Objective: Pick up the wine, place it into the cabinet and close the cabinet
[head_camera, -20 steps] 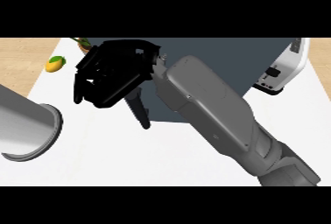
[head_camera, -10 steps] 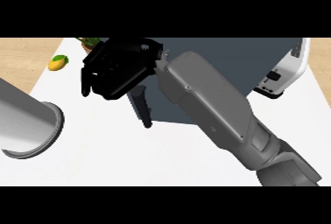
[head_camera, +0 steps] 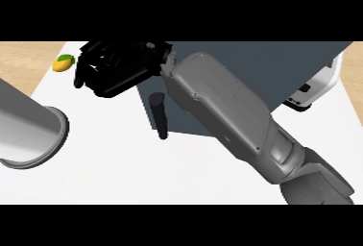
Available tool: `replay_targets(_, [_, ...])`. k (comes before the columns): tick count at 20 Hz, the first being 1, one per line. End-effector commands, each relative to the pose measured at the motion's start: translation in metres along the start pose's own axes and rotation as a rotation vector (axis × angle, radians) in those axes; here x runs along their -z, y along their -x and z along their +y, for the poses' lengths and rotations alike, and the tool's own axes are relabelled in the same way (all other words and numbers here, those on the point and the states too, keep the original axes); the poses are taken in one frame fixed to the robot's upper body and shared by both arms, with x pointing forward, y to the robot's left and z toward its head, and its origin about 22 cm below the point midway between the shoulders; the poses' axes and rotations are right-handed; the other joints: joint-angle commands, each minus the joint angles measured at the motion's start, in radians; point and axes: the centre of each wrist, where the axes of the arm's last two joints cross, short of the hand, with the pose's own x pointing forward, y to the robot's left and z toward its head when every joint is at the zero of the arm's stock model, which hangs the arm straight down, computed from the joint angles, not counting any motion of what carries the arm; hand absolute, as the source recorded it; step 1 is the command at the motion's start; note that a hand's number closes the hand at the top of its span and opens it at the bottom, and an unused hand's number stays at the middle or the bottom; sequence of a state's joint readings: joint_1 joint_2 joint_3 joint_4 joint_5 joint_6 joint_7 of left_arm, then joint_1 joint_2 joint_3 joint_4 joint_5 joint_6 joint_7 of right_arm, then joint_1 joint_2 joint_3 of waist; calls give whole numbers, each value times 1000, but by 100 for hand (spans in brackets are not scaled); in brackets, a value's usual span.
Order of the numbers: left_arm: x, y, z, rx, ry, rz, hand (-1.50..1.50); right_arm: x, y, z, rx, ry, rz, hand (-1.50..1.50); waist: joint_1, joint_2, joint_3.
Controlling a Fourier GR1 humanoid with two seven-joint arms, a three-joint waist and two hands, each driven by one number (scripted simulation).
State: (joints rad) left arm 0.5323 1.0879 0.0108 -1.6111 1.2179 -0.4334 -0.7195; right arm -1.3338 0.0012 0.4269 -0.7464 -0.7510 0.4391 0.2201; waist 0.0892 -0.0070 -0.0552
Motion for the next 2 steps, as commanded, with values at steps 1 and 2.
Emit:
replay_targets(1, [5, 1, -5, -7, 48, 8, -150, -64, 7, -66, 39, 294, -32, 150, -72, 32, 54])
replay_targets(2, [6, 0, -3, -8, 46, -22, -150, -68, 4, -70, 34, 314, -43, 150, -68, 32, 53])
